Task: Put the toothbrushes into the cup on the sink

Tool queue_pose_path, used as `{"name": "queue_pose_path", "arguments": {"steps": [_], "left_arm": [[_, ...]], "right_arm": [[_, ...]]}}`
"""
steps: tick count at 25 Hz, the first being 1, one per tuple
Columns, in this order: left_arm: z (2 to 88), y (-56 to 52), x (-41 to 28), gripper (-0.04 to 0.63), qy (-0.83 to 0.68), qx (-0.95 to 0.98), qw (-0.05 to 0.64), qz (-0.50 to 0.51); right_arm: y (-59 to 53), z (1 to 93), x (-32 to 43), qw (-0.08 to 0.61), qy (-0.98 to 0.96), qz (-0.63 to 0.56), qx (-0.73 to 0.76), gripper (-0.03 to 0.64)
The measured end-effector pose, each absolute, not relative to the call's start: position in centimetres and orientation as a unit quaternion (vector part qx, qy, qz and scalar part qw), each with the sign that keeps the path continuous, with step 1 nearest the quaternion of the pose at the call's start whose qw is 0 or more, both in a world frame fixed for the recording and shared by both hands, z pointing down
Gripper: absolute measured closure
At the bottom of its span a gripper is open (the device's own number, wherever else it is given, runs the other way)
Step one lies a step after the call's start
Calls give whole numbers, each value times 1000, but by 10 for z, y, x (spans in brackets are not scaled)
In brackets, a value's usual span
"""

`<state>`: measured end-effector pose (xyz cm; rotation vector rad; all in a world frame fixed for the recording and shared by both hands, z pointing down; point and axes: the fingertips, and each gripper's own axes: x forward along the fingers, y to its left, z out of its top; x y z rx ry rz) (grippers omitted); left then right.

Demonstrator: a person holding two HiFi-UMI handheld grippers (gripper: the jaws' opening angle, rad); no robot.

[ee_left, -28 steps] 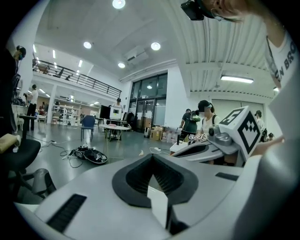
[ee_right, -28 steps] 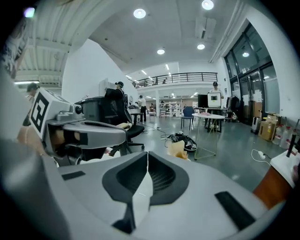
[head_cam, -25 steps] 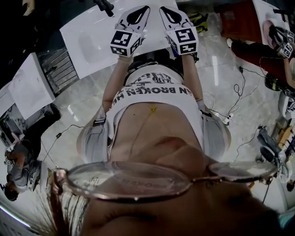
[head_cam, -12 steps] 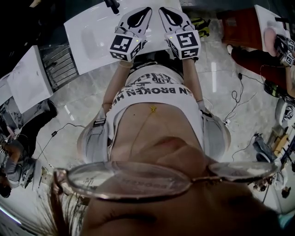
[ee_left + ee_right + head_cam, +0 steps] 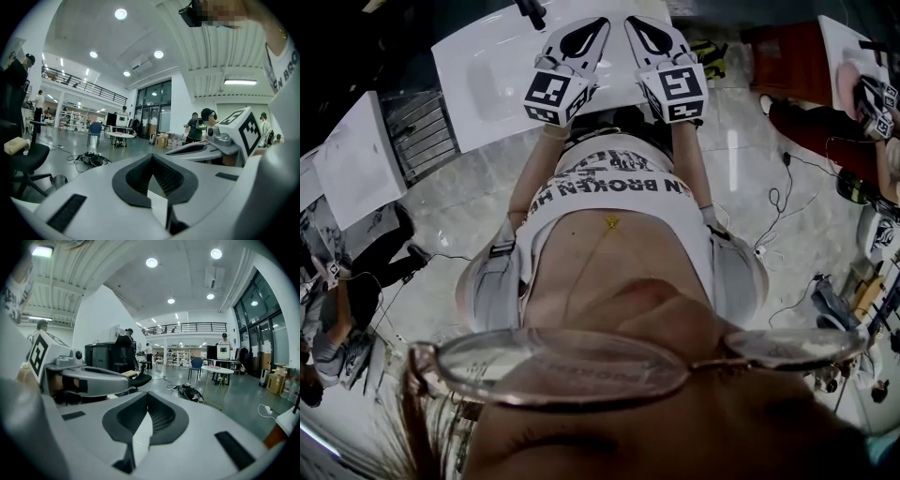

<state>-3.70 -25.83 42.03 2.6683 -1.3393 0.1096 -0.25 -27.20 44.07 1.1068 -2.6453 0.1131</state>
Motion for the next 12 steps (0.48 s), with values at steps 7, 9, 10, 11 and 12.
{"name": "queue_pose_path", "arguments": {"steps": [7, 9, 10, 11, 12], "left_arm": [[425, -263, -34, 581, -442, 892, 80, 47], [424, -265, -34, 581, -441, 893, 79, 46], [424, -266, -33, 581, -441, 893, 78, 45], [424, -266, -33, 581, -441, 893, 78, 45], [424, -267, -33, 581, -440, 893, 78, 45]], "right_arm": [[-277, 443, 0, 139, -911, 43, 386, 591], [-279, 441, 1, 139, -911, 42, 386, 591], [-279, 441, 1, 139, -911, 42, 386, 591], [-280, 440, 2, 139, -911, 41, 386, 591], [-280, 440, 2, 139, -911, 41, 386, 591]]}}
